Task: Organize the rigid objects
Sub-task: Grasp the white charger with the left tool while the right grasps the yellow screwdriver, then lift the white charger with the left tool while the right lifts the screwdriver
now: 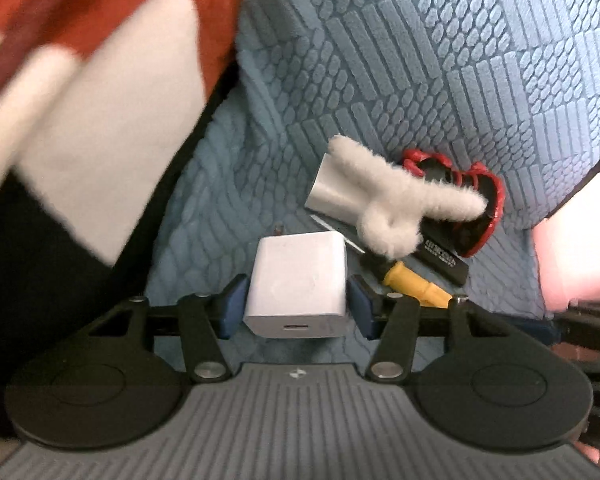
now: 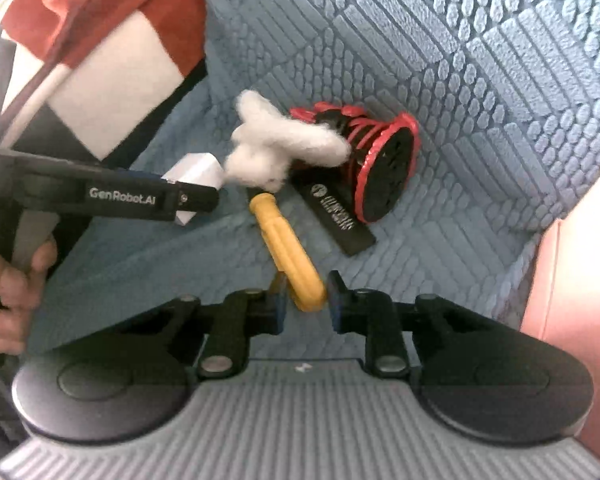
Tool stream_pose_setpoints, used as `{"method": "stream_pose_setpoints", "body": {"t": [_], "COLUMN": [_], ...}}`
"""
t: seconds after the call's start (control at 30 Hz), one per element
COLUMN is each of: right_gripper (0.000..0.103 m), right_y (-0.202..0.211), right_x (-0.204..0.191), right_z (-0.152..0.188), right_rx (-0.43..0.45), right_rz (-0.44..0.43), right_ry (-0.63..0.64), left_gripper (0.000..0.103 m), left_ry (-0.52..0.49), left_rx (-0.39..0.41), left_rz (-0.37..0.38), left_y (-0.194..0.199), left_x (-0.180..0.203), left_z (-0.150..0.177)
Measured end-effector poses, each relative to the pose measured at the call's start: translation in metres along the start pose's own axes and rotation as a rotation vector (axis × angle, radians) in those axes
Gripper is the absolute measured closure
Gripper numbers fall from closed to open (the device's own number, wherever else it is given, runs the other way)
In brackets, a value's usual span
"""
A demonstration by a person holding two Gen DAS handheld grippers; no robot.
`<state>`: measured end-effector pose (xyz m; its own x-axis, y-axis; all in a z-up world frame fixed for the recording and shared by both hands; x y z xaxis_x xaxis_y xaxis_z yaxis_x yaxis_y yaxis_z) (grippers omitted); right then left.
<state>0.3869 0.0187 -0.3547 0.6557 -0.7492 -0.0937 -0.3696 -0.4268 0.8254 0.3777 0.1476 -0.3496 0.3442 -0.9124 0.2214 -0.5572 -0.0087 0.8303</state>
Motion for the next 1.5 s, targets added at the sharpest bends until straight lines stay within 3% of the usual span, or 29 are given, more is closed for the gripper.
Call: {"method": "stream_pose_setpoints", "body": {"t": [0.43, 0.83, 1.23, 1.33, 1.5], "right_gripper": [0.083, 0.083, 0.078, 0.070, 0.070], "right_y": [0.064, 0.092, 0.085, 0.081, 0.075], "right_x": [-0.023, -0.049, -0.052, -0.048, -0.037], "right_z": [0.048, 0.096, 0.092, 0.089, 0.082], "right_rx": [0.027, 0.030, 0.048, 0.049, 0.056], "right_rz": [0.058, 0.116, 0.054, 0.056, 0.050], "right_ry": [-0.047, -0.120, -0.125, -0.122, -0.133], "left_gripper": [0.045, 0.046, 0.044, 0.044, 0.044], "left_ry": [0.021, -0.002, 0.087, 0.078, 0.046], "left_rx": [-0.002, 0.000, -0.044, -0.039, -0.043], "left_rz": [0.040, 0.057, 0.066, 0.057, 0.050], "left_y": [0.046, 0.081, 0.077, 0.076, 0.073], "left_x": [0.011, 0.032, 0.024, 0.025, 0.029], "left_z": [0.057, 0.103, 0.124, 0.121, 0.114]}}
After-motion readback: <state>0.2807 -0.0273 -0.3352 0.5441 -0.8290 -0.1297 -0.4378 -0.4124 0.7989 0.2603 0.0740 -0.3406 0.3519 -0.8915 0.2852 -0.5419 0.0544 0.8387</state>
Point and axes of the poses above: each gripper's, at about its wrist camera, not at the fingertips, and y roughly against the way its jaws point, x to its right, z to its underside, the point moved 10 cm from there along -y, roughly the way its jaws point, and after that the axes turned 1 degree about -x, right-handed, at the moved point
